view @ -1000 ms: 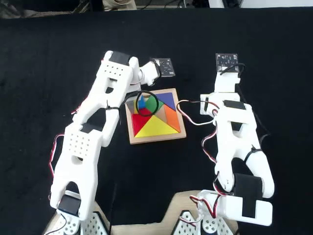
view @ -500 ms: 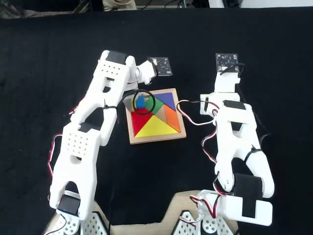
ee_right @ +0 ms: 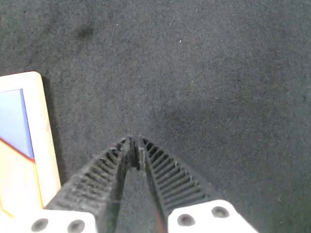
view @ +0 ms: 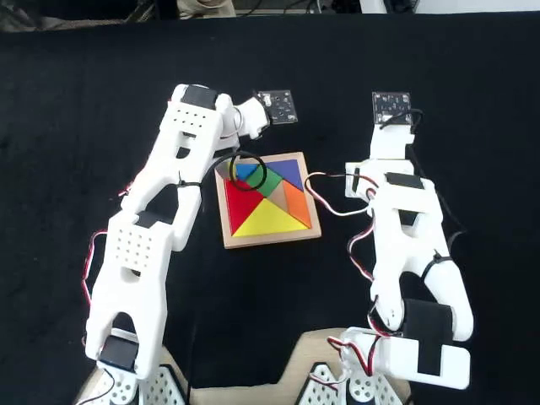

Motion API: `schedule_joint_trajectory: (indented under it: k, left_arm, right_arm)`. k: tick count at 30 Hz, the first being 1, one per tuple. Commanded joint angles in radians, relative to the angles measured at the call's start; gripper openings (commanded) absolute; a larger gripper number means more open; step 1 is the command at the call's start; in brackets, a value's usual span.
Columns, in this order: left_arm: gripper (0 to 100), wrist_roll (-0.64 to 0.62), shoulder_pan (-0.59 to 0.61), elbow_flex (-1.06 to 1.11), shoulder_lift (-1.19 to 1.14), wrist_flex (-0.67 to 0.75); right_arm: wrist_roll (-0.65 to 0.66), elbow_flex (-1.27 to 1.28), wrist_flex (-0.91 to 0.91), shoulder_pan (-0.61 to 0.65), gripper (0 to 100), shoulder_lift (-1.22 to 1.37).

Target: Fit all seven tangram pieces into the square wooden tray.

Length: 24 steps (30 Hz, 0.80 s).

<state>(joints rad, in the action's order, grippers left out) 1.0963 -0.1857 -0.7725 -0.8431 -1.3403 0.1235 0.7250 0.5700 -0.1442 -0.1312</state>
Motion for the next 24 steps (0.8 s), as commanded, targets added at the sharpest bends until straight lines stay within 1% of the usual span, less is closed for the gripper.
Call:
schedule_joint_trajectory:
  k: [1,8,11,12,14,17,18,19,20,21,24]
  left_arm:
    - [28,0.008,0.027,-0.045,0.014,0.017]
    - [28,0.005,0.018,-0.045,0.014,0.009]
    - [28,-0.054,0.021,-0.073,0.034,0.006]
    - [28,-0.077,0.025,-0.116,0.057,-0.021]
    - [28,-0.133,0.027,-0.226,0.11,-0.14]
    - [28,-0.267,-0.008,-0.325,0.152,-0.365]
    - [28,-0.33,-0.019,-0.354,0.155,-0.427]
    - [26,-0.425,-0.015,-0.369,0.169,-0.423]
    - [24,-0.535,0.007,-0.389,0.199,-0.423]
    - [21,-0.618,0.039,-0.401,0.247,-0.425]
    - [17,-0.72,0.113,-0.344,0.422,-0.425]
  right_arm:
    - [0.011,-0.019,-0.015,0.014,1.1,-0.004]
    - [0.011,-0.019,-0.015,0.014,1.1,-0.004]
    - [0.032,-0.019,-0.015,0.014,1.1,-0.004]
    - [0.035,-0.019,-0.015,0.015,1.1,-0.004]
    - [0.035,-0.019,-0.015,0.015,1.1,-0.004]
    - [0.034,-0.019,-0.015,0.014,1.1,-0.004]
    - [0.034,-0.019,-0.015,0.014,1.1,-0.004]
    - [0.035,-0.019,-0.015,0.015,1.1,-0.004]
    - [0.035,-0.018,-0.009,0.015,1.1,-0.005]
    - [0.035,-0.018,-0.009,0.015,1.1,-0.005]
    - [0.035,-0.016,-0.008,0.017,1.1,-0.005]
